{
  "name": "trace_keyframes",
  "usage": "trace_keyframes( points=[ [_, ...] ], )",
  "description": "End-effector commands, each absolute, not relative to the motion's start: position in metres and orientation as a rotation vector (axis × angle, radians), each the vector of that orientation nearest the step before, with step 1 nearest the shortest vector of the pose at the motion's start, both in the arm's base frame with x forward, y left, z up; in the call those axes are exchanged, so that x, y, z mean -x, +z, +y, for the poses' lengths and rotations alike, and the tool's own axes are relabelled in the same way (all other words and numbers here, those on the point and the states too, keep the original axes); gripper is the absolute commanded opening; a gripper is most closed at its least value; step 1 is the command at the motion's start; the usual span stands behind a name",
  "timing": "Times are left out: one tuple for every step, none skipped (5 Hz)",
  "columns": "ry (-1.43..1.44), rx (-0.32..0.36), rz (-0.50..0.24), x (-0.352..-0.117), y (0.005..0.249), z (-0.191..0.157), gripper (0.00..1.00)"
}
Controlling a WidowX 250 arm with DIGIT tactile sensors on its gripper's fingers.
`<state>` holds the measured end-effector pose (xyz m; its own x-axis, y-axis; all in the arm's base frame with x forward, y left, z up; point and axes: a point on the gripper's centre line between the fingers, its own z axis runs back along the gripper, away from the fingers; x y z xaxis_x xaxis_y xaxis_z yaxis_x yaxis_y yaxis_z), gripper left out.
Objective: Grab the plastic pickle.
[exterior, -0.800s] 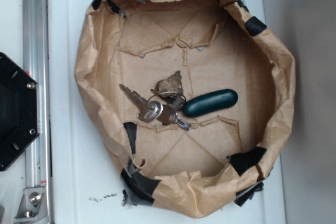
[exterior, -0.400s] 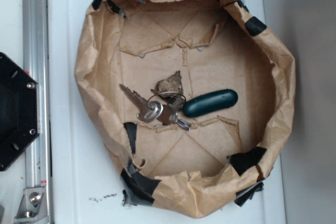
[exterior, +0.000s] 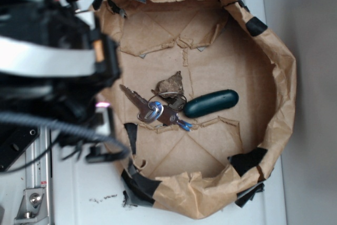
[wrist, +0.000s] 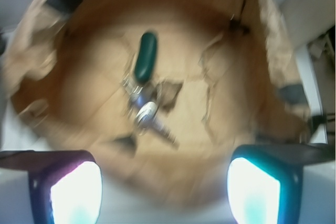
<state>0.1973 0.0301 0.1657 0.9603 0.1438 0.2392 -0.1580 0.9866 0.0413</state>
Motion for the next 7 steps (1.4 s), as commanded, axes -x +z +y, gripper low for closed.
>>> trace_keyframes(
  points=[
    [0.269, -0.018, -0.201, -0.260, 0.105, 0.077, 1.00],
    [0.194, 0.061, -0.205, -0.287, 0.075, 0.057, 1.00],
    [0.148, 0.104, -0.139, -0.312, 0.054, 0.009, 1.00],
    [0.155, 0.160, -0.112, -0.327, 0.051, -0.015, 1.00],
    [0.212, 0.122, -0.051, -0.348, 0.028, -0.023, 1.00],
    [0.162, 0.082, -0.003, -0.362, 0.005, -0.028, 1.00],
    [0.135, 0.110, -0.027, -0.358, -0.002, -0.025, 0.00]
  ],
)
